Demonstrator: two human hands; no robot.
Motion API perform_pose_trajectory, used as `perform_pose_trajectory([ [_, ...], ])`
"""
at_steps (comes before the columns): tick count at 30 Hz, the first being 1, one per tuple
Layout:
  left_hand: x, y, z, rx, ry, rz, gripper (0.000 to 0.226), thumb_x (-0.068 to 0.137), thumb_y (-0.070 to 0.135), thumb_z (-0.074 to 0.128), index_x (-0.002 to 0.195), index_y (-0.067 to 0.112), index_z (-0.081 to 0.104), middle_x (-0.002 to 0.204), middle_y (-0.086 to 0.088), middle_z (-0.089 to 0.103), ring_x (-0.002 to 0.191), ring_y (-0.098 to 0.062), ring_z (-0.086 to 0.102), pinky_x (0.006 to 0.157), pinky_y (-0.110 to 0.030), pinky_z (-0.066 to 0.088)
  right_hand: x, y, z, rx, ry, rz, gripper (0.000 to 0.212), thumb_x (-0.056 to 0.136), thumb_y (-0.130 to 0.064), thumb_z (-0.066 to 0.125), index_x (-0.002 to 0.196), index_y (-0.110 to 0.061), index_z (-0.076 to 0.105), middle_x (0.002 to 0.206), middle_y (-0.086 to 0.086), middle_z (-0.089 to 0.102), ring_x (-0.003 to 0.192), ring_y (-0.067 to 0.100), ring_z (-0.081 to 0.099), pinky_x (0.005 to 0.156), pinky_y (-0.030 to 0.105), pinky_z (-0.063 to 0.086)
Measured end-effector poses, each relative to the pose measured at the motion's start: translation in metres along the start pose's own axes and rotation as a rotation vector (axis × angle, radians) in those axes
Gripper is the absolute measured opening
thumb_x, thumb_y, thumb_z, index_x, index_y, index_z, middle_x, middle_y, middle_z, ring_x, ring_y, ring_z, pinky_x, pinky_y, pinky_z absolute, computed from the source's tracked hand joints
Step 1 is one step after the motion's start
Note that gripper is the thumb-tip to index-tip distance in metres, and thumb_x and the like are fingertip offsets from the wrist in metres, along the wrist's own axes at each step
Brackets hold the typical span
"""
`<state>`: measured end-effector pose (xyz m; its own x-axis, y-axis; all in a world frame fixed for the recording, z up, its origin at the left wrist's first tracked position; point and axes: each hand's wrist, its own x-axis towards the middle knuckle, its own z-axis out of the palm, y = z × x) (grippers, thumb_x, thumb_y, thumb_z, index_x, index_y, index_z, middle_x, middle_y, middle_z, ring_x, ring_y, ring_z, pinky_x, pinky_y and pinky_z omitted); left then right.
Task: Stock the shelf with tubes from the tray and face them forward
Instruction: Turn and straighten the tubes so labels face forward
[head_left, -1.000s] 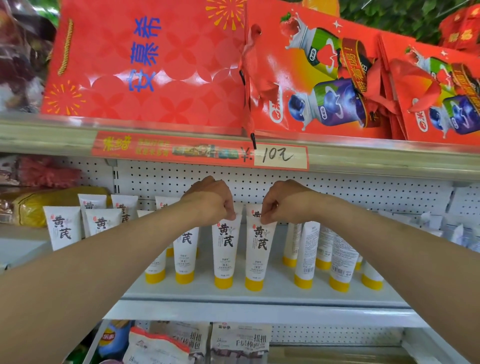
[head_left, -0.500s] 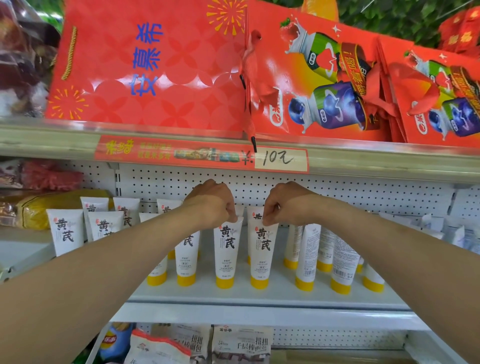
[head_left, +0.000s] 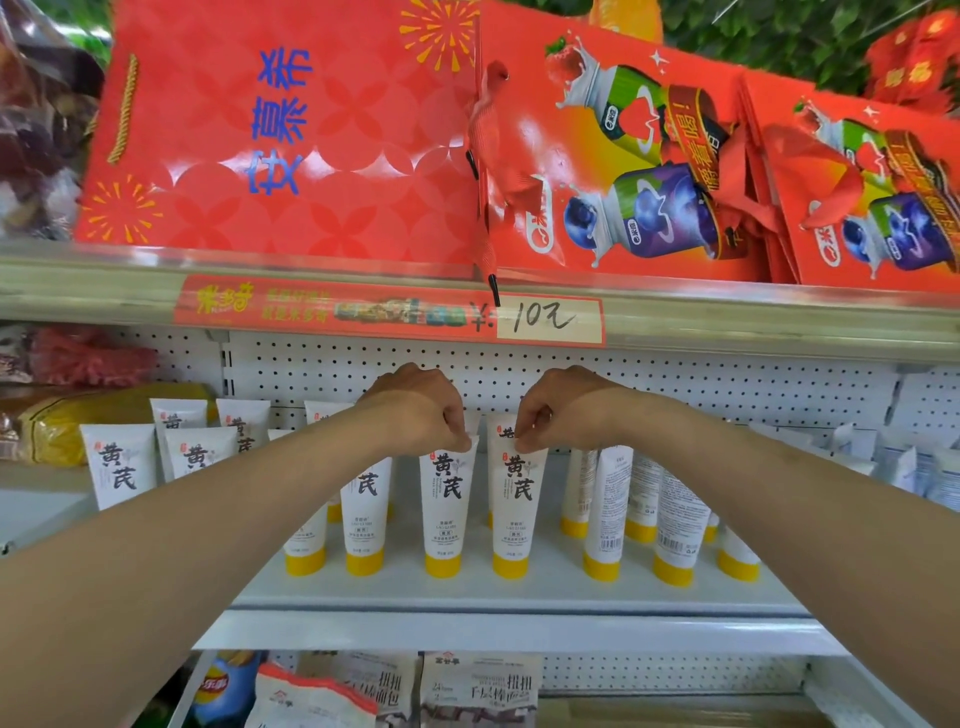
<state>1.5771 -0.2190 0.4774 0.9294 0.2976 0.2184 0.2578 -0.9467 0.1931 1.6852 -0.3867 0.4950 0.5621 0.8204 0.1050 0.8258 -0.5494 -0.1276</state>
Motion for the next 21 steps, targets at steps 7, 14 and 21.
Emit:
perform_pose_trajectory([
  [7, -0.002, 0.025, -0.006, -0.072, 0.117, 0.066, 0.024, 0.086, 0.053, 0.063, 0.098, 0.032, 0.065, 0.099, 0.012, 0.063, 0.111, -0.016, 0.04, 0.093, -0.037, 0.045, -0.034, 0.026, -0.021, -0.044, 0.142, 0.062, 0.019, 0.09, -0.045, 0.059, 0.101, -0.033, 0.07, 0.095, -0.015, 0.058, 0.09, 0.01, 0.057, 0.079, 0.024, 0.05],
  [14, 0.009, 0.088, 0.017, -0.166, 0.032, 0.383, 0.026, 0.089, 0.05, 0.059, 0.112, 0.04, 0.064, 0.102, 0.015, 0.064, 0.106, -0.014, 0.038, 0.089, -0.028, 0.037, -0.074, 0.087, -0.028, -0.089, 0.184, 0.155, 0.012, 0.091, -0.044, 0.059, 0.091, -0.036, 0.068, 0.093, -0.015, 0.062, 0.092, 0.009, 0.059, 0.078, 0.02, 0.04],
  [21, 0.029, 0.114, 0.031, -0.085, -0.072, 0.392, 0.026, 0.089, 0.057, 0.049, 0.109, 0.048, 0.063, 0.106, 0.016, 0.065, 0.11, -0.015, 0.042, 0.096, -0.039, 0.043, -0.092, 0.117, -0.026, -0.086, 0.166, 0.176, 0.018, 0.095, -0.035, 0.055, 0.099, -0.032, 0.073, 0.093, -0.022, 0.06, 0.095, 0.005, 0.054, 0.08, 0.016, 0.042],
])
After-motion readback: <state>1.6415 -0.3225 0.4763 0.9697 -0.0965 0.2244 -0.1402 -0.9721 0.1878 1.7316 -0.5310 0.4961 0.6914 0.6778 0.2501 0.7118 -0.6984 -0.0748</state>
